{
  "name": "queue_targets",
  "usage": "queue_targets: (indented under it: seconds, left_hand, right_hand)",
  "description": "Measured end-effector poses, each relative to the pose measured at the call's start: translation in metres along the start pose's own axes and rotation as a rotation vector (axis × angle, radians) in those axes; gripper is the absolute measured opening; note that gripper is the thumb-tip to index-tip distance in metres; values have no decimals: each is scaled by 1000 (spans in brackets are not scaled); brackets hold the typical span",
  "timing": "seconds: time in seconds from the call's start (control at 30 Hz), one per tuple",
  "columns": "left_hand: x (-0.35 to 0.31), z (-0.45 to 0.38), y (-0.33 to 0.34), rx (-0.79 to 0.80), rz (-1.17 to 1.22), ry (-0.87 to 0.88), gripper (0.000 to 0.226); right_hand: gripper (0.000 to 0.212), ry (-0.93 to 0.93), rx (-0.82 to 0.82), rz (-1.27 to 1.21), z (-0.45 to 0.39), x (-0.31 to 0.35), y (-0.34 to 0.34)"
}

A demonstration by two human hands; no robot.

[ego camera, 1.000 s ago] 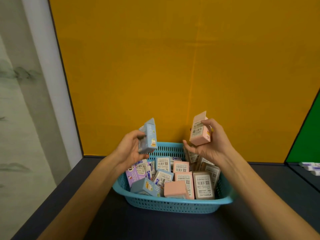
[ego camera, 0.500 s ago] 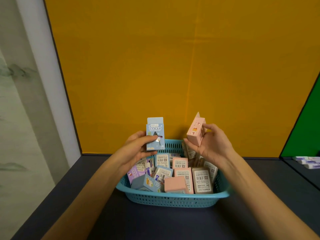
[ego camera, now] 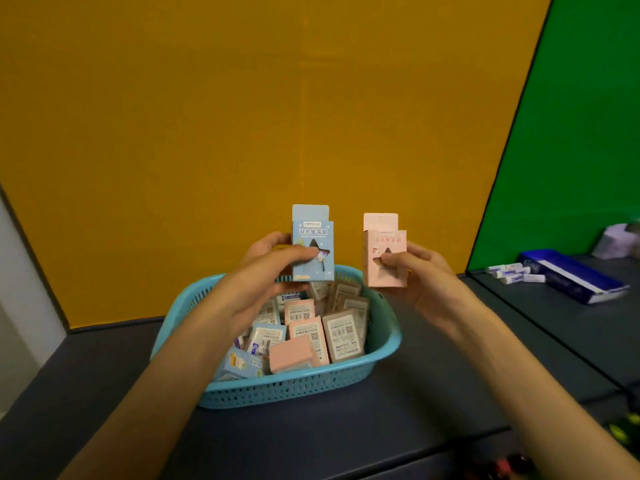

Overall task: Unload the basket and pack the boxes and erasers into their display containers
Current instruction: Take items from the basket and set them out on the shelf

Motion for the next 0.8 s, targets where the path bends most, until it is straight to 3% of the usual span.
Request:
queue_targets:
  seconds: [0.13, 0.37, 0.8]
  left_hand:
    - [-11, 1, 47, 100, -32, 35, 32]
    - [-17, -3, 149, 180, -131, 81, 34]
    - [1, -29, 427, 359, -169, 5, 34]
  right_hand:
    - [33, -61, -79, 18, 18, 22, -44]
    - [29, -113, -190, -22, 53, 58, -140]
    - [35, -158, -354, 120, 140, 140, -398]
Point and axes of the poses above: each hand's wrist, its own z-axis away from the middle knuckle, its own y-axis out of the palm, x = y × z, the point moved 4 cm from there along -z, towards the middle knuckle, and after that the axes turned 10 degrees about -z, right-handed, at the moved point
